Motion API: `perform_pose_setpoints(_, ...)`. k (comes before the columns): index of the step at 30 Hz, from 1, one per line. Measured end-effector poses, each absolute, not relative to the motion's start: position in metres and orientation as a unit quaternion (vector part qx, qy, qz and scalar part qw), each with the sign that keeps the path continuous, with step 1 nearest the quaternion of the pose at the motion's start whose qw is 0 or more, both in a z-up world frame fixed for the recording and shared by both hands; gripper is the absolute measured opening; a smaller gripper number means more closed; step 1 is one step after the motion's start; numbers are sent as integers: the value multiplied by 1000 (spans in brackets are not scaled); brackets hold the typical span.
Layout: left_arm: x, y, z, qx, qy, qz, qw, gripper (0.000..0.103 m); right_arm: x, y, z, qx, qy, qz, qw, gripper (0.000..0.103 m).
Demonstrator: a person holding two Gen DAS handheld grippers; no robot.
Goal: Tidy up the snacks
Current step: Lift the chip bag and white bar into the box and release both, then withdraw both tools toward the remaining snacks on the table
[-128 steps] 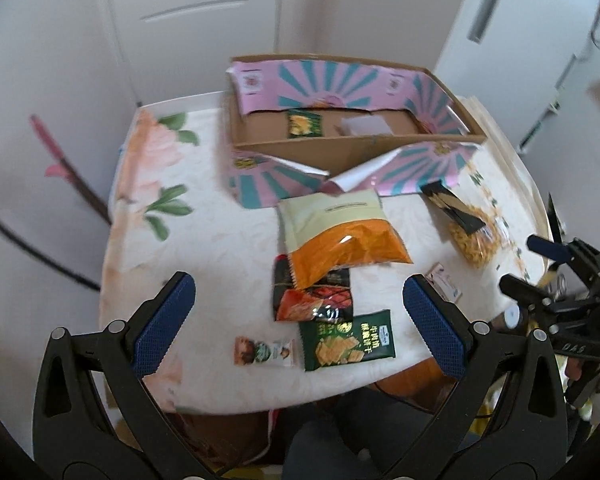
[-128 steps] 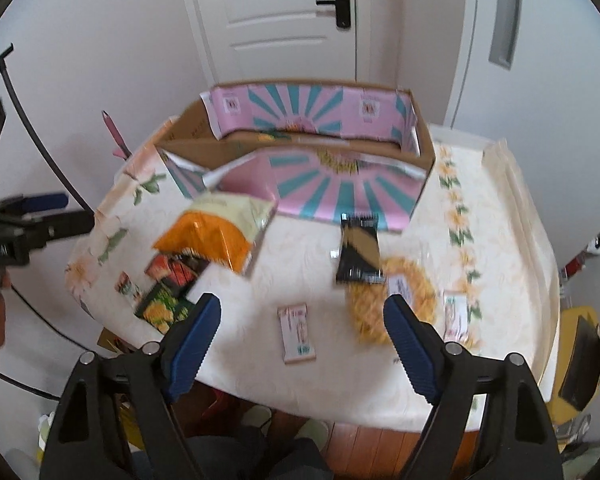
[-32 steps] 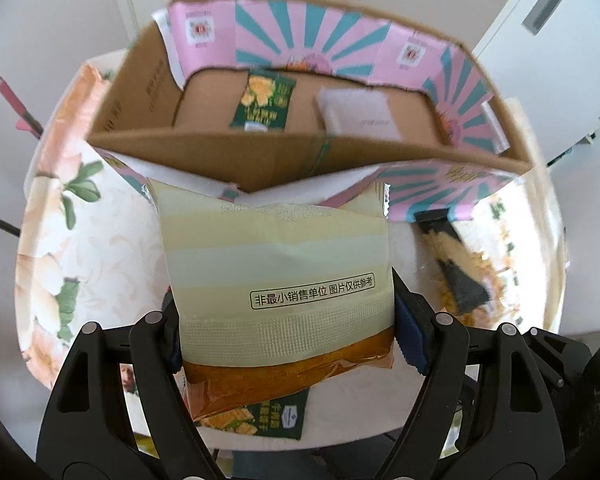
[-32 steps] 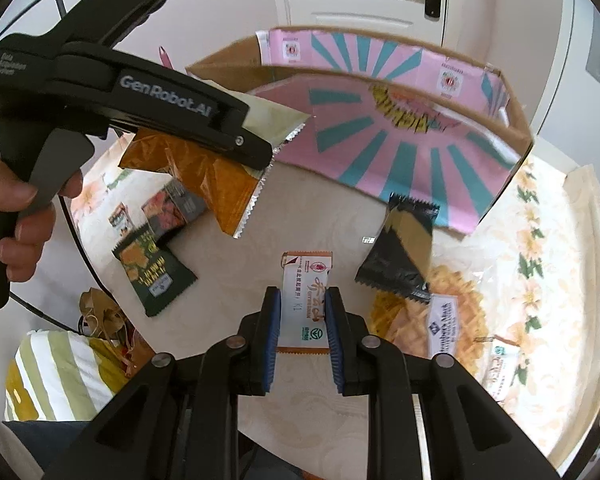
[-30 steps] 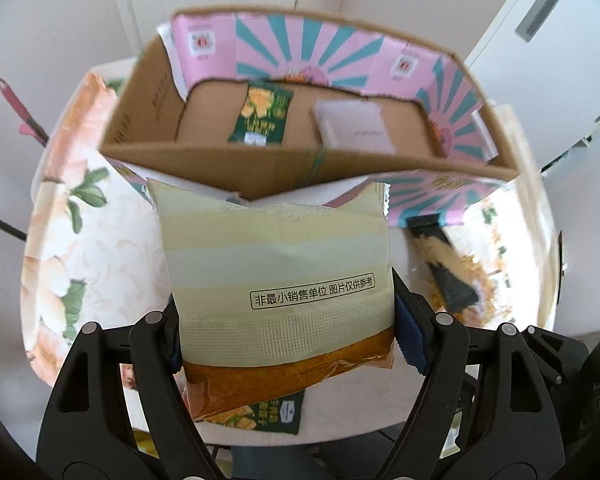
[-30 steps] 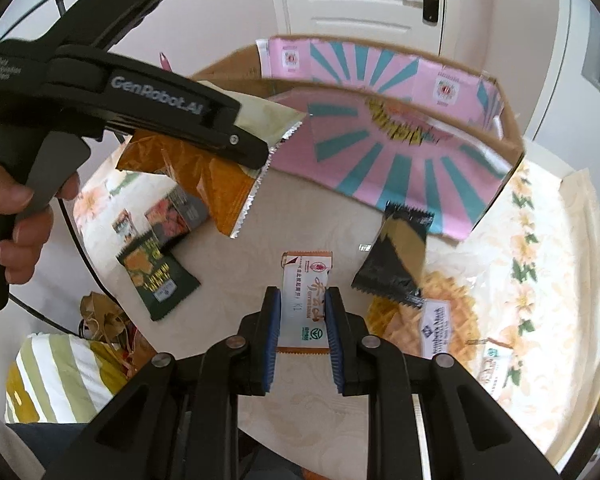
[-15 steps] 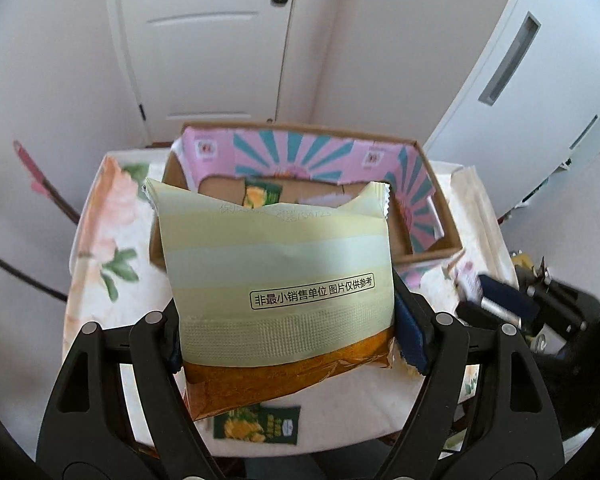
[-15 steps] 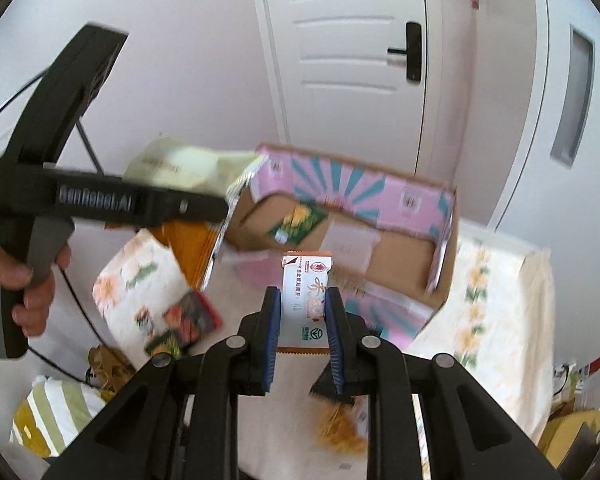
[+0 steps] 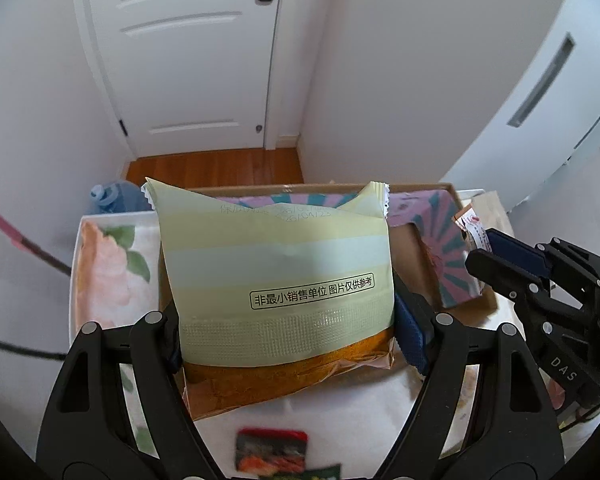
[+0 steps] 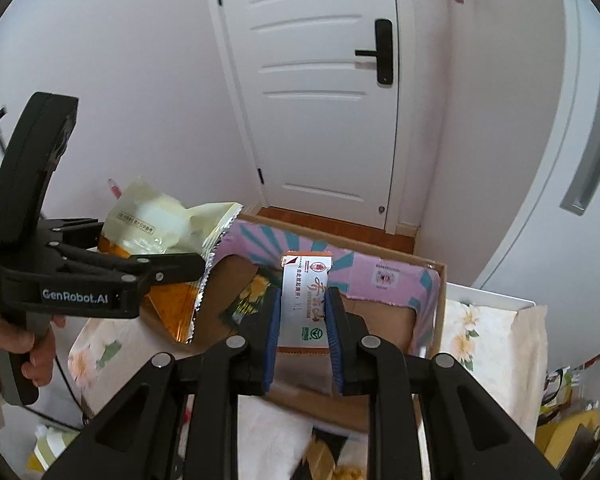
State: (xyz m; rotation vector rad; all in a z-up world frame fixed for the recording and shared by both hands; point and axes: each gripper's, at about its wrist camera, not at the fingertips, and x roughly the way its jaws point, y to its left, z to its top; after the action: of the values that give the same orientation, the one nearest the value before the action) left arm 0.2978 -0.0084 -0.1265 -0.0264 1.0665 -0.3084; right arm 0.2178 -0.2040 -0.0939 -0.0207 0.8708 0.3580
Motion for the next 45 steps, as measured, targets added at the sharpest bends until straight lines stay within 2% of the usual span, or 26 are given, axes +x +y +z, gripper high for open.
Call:
perform_pose_setpoints(9, 333, -13, -174, 22, 550, -171, 817, 78, 262, -197, -125, 14, 463, 144, 875, 20)
perform_pose_setpoints(12, 334, -20, -182, 50, 547, -171, 818, 91, 265, -197, -132, 21, 473, 137, 870, 20)
perform_pose_setpoints(13, 333, -22, -183, 64, 542, -167, 821, 101, 266, -197, -134, 23, 476, 134, 869, 20)
perform_pose_setpoints(14, 332, -24, -183, 73, 537, -167, 824, 103, 270, -198, -137, 25, 479, 132, 868, 20)
perform_pose_setpoints(19, 324, -26, -186, 107, 530, -167, 824, 103, 274, -199, -144, 39, 489, 123, 862, 20)
perform_pose_setpoints(30, 311, -3, -170, 87, 516, -154, 838, 103, 303, -187, -161, 61, 524, 136, 839, 21)
perform_pose_setpoints(31, 309, -1, -169, 86, 515, -152, 839, 103, 305, -185, -164, 64, 530, 137, 835, 27)
perform_pose_setpoints(32, 308, 1, -168, 85, 513, -151, 840, 103, 308, -184, -166, 65, 533, 133, 833, 47)
perform_pose_setpoints(33, 306, 2, -167, 85, 512, -150, 841, 103, 309, -183, -166, 68, 531, 129, 834, 62)
perform_pose_setpoints(34, 303, 4, -166, 85, 511, -148, 842, 103, 310, -182, -166, 72, 529, 130, 836, 83)
perform_pose_setpoints(35, 301, 4, -165, 85, 511, -147, 843, 103, 308, -183, -165, 78, 524, 132, 838, 86)
perform_pose_setpoints(45, 271, 17, -145, 62, 494, -125, 858, 103, 276, -189, -138, 82, 494, 143, 854, 86)
